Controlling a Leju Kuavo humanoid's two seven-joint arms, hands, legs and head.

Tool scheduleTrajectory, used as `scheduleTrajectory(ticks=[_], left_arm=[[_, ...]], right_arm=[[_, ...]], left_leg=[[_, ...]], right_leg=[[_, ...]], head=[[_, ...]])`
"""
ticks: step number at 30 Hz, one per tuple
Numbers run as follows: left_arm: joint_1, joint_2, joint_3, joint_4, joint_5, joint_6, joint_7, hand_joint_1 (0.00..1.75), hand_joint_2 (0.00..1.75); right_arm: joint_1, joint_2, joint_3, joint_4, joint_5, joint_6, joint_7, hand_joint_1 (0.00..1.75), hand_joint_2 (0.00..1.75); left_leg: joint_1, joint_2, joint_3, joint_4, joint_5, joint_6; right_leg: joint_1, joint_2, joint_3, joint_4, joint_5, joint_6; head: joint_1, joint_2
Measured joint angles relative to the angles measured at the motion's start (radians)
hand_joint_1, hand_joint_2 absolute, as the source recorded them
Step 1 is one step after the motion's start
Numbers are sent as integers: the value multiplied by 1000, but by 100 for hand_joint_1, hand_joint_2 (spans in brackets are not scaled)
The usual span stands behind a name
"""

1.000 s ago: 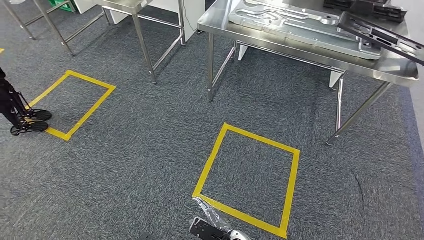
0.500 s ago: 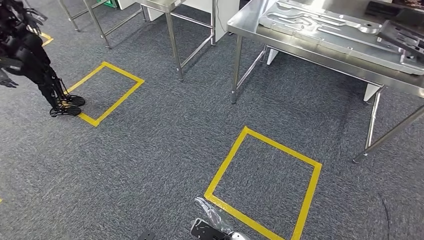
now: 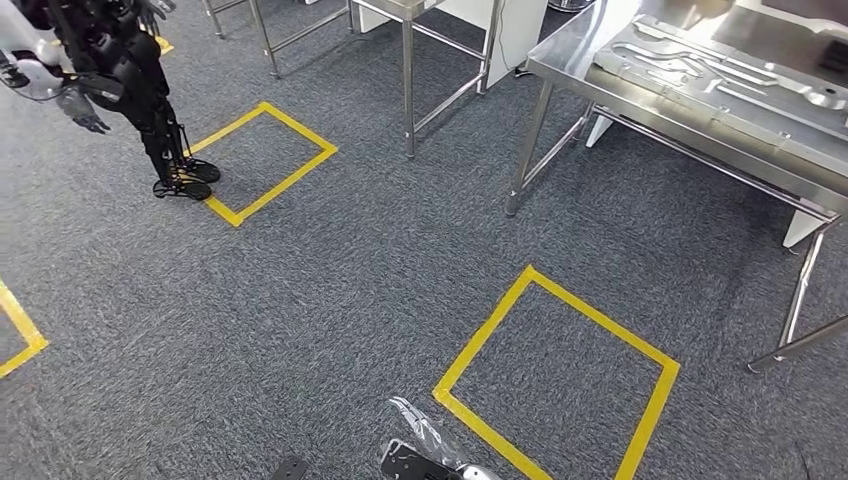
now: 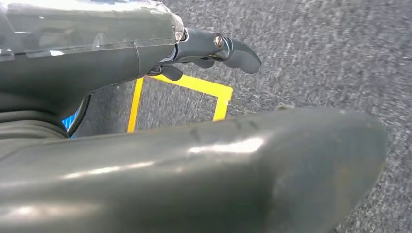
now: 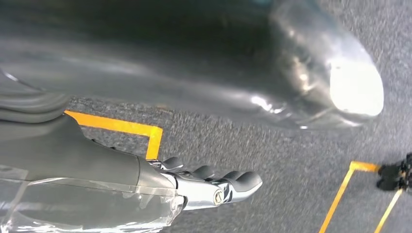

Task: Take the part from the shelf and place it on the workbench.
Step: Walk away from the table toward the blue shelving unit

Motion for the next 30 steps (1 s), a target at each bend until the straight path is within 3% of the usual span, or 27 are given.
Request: scheduleTrajectory(ticks=[1, 2, 3, 5, 7, 9, 11, 13, 15, 16, 17, 19, 21, 22, 24, 25, 27, 29, 30], left_arm=[[1, 0, 0, 0, 0, 2, 2, 0, 0], [1, 0, 0, 0, 2, 3, 6, 0, 0], [1, -1, 0, 0, 4, 1, 13, 0, 0], [-1, -2, 0, 0, 7, -9, 28, 0, 0], [-2, -3, 1, 0, 8, -21, 41, 0, 0], [-2, -2, 1, 0, 10, -30, 52, 0, 0], [-1, -1, 1, 0, 11, -33, 59, 0, 0], [-3, -1, 1, 0, 13, -34, 62, 0, 0], [-4, -1, 1, 0, 17, -34, 62, 0, 0], [-3, -1, 2, 0, 18, -34, 62, 0, 0], [-2, -1, 2, 0, 19, -33, 62, 0, 0], [-1, -1, 3, 0, 19, -31, 63, 0, 0], [-4, 0, 4, 0, 19, -30, 63, 0, 0], [-4, 0, 4, 0, 19, -29, 63, 0, 0], [-3, 0, 5, 0, 19, -27, 63, 0, 0], [-1, 1, 5, 0, 19, -27, 63, 0, 0], [-2, 1, 6, 0, 19, -27, 63, 0, 0], [-4, 0, 6, 0, 18, -27, 63, 0, 0], [-5, 1, 6, 0, 18, -27, 63, 0, 0]], right_arm=[[1, -1, 1, 0, 0, 0, 1, 0, 0], [1, -1, 2, 0, 0, 0, 2, 0, 0], [0, -1, 3, 0, 0, 1, 2, 0, 0], [-1, -1, 7, 0, 0, 3, 2, 0, 0], [-2, -1, 10, 0, 1, 5, 3, 0, 0], [-4, 1, 14, 0, 2, 6, 3, 0, 0], [-7, 3, 17, 0, 4, 7, 4, 0, 0], [-8, 4, 18, 1, 6, 8, 5, 0, 0], [-8, 4, 18, 1, 6, 9, 6, 0, 0], [-8, 4, 19, 2, 6, 9, 6, 0, 0], [-8, 4, 20, 2, 6, 9, 6, 0, 0], [-10, 4, 22, 2, 6, 9, 6, 0, 0], [-11, 4, 24, 2, 6, 9, 6, 0, 0], [-11, 4, 25, 2, 6, 9, 6, 0, 0], [-12, 4, 26, 1, 6, 9, 6, 0, 0], [-13, 4, 26, 1, 6, 9, 6, 0, 0], [-13, 3, 29, 0, 6, 9, 6, 0, 0], [-12, 0, 31, 1, 5, 9, 6, 0, 0], [-11, -1, 33, 1, 4, 9, 7, 0, 0]], left_leg=[[-1, -11, 0, 1, 0, 0], [-1, -22, -1, 3, 0, 0], [-1, -34, 0, 5, 0, -2], [-2, -56, -4, 12, -2, -9], [-2, -71, -11, 15, -1, -22], [0, -81, -15, 10, 4, -36], [0, -51, -27, 35, -13, -46], [-1, -3, -73, 137, -69, -52], [1, 13, -132, 263, -121, -58], [2, 15, -143, 289, -124, -60], [3, 17, -135, 277, -109, -60], [2, 36, -68, 152, -48, -56], [-5, 62, -8, 39, -13, -44], [-8, 68, 2, 17, -11, -38], [-12, 54, 2, 11, -10, -26], [-10, 47, 4, 7, -8, -20], [-5, 32, 8, -4, 0, -8], [-4, 16, 8, -7, 3, -1], [-5, 7, 6, -7, 3, 0]], right_leg=[[0, 2, -11, 15, 7, -1], [0, 4, -3, -9, 34, -2], [-1, 10, 22, -67, 72, -4], [-5, 46, 77, -194, 129, -10], [-5, 70, 97, -244, 139, -15], [-2, 56, 97, -250, 144, -26], [-4, 37, 102, -260, 150, -40], [-2, 13, 105, -265, 151, -50], [3, -13, 106, -265, 149, -54], [4, -25, 106, -264, 148, -55], [4, -36, 106, -263, 146, -54], [5, -55, 109, -260, 142, -50], [10, -69, 111, -257, 136, -42], [12, -74, 112, -256, 135, -37], [13, -85, 116, -259, 134, -27], [11, -83, 118, -257, 130, -21], [8, -51, 102, -214, 97, -11], [6, -10, 44, -94, 34, -7], [5, -1, 9, -28, 8, -7]], head=[[0, 0], [0, 0], [0, 0], [0, 0], [0, 0], [0, 0], [0, 0], [0, 0], [0, 0], [0, 0], [0, 0], [0, 0], [0, 0], [0, 0], [0, 0], [0, 0], [0, 0], [0, 0], [0, 0]])
